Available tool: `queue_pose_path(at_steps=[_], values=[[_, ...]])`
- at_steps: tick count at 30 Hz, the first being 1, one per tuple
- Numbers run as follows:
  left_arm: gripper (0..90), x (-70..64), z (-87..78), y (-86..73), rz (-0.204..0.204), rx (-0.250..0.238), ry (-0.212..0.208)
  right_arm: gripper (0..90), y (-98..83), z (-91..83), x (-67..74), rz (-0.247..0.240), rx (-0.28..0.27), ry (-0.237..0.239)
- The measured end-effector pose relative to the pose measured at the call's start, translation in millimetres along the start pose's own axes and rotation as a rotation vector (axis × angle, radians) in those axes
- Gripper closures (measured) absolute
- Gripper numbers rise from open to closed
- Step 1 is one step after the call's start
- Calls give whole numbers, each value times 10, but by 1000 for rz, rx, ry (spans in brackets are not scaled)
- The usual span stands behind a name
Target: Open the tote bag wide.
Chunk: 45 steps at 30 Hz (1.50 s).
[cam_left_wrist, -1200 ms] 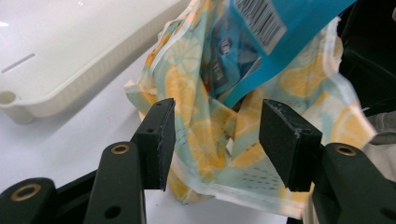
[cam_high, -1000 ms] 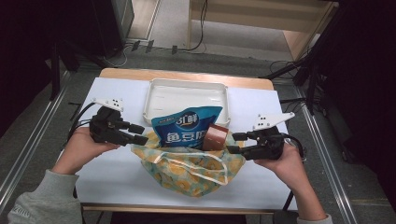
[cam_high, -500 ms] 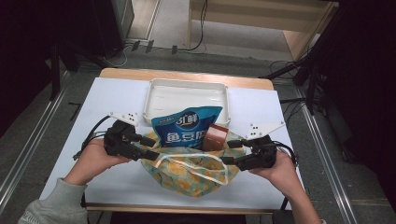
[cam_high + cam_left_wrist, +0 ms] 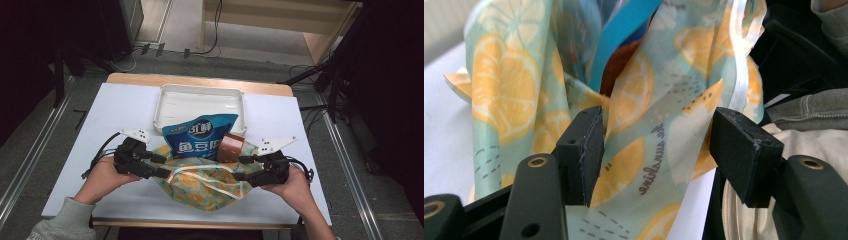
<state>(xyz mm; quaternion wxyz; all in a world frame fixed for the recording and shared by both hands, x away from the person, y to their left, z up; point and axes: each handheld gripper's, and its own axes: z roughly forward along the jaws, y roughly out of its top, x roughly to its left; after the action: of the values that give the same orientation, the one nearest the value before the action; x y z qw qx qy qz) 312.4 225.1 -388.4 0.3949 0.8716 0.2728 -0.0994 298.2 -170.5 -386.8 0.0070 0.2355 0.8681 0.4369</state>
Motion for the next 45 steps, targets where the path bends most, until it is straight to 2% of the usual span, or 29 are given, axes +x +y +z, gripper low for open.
queue_pose_path(at_steps=[4,7,9,11,14,17,20,24,25,28,31,33,36,38,41,45], values=[[398,14,45,-49,-11,2,-10,437,-21,16,-11,0,-3,-6],[432,4,70,-56,-1,3,0,481,-36,25,-22,2,-8,-9],[528,-18,79,-61,11,10,24,534,-51,25,-21,5,-1,-9],[646,-39,91,-70,10,14,27,600,-63,30,-20,4,1,-8],[810,-62,97,-76,12,25,31,745,-85,38,-10,8,4,-6],[889,-84,74,-75,11,30,18,823,-99,45,2,6,8,11],[895,-107,29,-89,15,13,11,890,-97,25,41,16,8,32],[894,-136,-32,-97,26,-11,-3,900,-81,-27,99,8,-10,42],[894,-172,-55,-108,38,-17,-2,900,-81,-38,124,3,-9,48],[893,-223,-74,-162,40,-28,-9,896,-99,-39,175,-10,-8,46],[889,-263,-100,-202,49,-52,-25,894,-121,-42,212,-28,-20,47],[889,-295,-105,-216,67,-49,-22,894,-136,-58,241,-46,-30,49],[889,-298,-82,-234,57,-38,-23,893,-157,-59,256,-54,-32,52],[887,-288,-46,-263,56,-25,-22,893,-207,-29,253,-35,-21,59],[884,-267,-16,-295,48,-36,-13,894,-268,27,252,-27,-6,69],[874,-217,39,-344,16,-43,4,884,-312,77,247,-17,4,70]])
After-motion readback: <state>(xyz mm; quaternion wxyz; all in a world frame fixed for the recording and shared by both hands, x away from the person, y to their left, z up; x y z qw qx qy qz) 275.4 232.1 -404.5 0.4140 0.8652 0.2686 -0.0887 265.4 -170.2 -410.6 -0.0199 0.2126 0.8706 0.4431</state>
